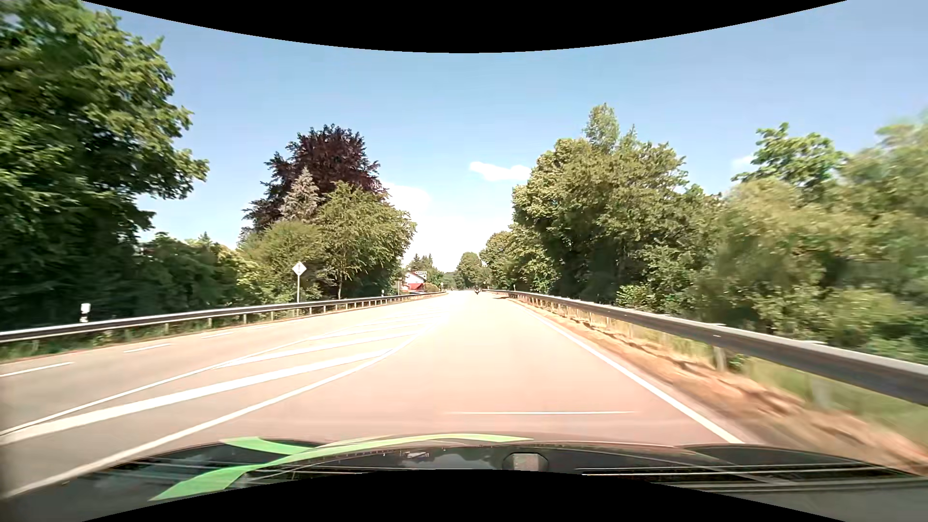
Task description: Follow the waypoints while adhering to traffic rules and regulations
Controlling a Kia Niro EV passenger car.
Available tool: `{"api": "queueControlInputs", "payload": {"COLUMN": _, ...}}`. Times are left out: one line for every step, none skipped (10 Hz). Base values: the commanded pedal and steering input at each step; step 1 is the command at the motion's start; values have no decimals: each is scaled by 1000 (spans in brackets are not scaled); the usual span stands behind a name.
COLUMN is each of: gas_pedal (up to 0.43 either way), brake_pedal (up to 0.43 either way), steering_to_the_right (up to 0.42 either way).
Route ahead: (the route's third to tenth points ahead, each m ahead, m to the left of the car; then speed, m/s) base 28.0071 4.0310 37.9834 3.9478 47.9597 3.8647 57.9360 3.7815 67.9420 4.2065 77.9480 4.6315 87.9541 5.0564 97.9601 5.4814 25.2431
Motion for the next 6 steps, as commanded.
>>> {"api": "queueControlInputs", "payload": {"gas_pedal": 299, "brake_pedal": 0, "steering_to_the_right": -5}}
{"api": "queueControlInputs", "payload": {"gas_pedal": 311, "brake_pedal": 0, "steering_to_the_right": -5}}
{"api": "queueControlInputs", "payload": {"gas_pedal": 311, "brake_pedal": 0, "steering_to_the_right": -5}}
{"api": "queueControlInputs", "payload": {"gas_pedal": 311, "brake_pedal": 0, "steering_to_the_right": -5}}
{"api": "queueControlInputs", "payload": {"gas_pedal": 311, "brake_pedal": 0, "steering_to_the_right": -5}}
{"api": "queueControlInputs", "payload": {"gas_pedal": 299, "brake_pedal": 0, "steering_to_the_right": -6}}
